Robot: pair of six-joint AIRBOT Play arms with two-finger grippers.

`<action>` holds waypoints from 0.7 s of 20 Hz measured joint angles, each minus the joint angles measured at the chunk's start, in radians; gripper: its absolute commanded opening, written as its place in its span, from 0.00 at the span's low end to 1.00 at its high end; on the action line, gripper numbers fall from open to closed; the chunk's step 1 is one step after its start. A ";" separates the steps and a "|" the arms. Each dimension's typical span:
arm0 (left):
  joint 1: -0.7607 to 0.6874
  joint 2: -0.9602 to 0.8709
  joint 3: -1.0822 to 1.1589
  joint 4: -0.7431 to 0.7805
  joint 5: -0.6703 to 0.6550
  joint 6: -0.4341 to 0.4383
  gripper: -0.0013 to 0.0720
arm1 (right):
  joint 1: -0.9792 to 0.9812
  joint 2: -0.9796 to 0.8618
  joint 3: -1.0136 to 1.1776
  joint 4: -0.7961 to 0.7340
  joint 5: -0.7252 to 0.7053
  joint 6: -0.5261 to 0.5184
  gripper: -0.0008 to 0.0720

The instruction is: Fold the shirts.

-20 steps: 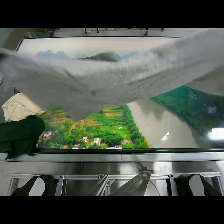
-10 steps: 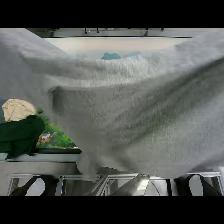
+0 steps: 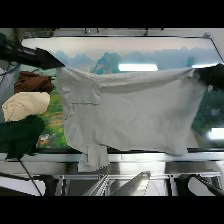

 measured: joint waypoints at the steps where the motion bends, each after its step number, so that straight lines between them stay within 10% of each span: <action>1: -0.002 -0.064 0.013 0.010 -0.019 -0.004 0.04 | 0.006 -0.083 -0.002 0.031 -0.016 -0.034 0.03; 8: -0.023 -0.376 0.216 0.032 -0.105 -0.085 0.04 | 0.023 -0.560 0.136 0.282 0.083 -0.240 0.03; 14: 0.005 -0.389 0.113 0.037 -0.057 -0.122 0.03 | -0.050 -0.647 0.241 0.124 0.200 -0.192 0.03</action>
